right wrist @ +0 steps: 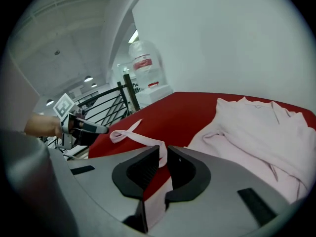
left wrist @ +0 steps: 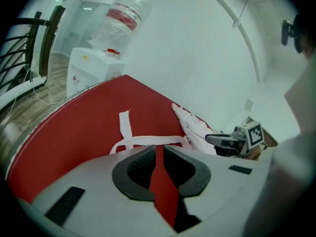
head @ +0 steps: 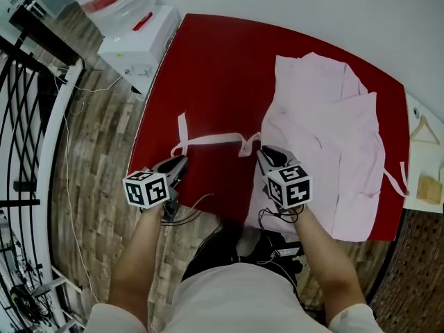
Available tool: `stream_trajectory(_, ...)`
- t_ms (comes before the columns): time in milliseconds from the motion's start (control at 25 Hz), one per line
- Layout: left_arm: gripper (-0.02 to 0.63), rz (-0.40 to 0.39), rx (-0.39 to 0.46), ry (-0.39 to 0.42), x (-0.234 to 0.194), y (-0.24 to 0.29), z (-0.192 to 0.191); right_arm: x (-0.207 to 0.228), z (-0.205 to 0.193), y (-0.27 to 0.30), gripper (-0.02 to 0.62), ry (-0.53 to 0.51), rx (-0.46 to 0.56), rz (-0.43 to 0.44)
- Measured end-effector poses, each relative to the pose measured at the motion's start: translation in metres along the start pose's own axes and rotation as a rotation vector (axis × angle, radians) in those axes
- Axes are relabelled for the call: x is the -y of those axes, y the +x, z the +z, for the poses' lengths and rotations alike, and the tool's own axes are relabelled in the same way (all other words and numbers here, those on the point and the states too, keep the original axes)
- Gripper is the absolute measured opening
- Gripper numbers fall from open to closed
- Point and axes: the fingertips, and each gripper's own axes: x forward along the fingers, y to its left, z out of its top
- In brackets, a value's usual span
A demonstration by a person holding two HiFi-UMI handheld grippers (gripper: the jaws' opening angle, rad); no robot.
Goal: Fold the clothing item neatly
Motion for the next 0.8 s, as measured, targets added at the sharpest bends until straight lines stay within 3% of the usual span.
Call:
stream_trajectory(280,0.110,0.106,-0.006,0.064,-0.042,-0.018,-0.005,-0.054,0.009,0.041,0.031,-0.081,-0.033,0.058)
stream_trajectory(440,0.126,0.127,-0.039,0.110,-0.056,-0.015,-0.008,-0.084,0.018,0.070,0.079,-0.155,-0.061,0.105)
stream_trajectory(600,0.127,0.115,-0.072,0.140,-0.060,-0.004,-0.015,-0.115,0.017,0.107,0.109,-0.309,-0.127,0.151)
stream_trajectory(800,0.126,0.094,-0.111,0.157,-0.059,0.011,-0.021,-0.145,0.009,0.148,0.115,-0.604,-0.210,0.208)
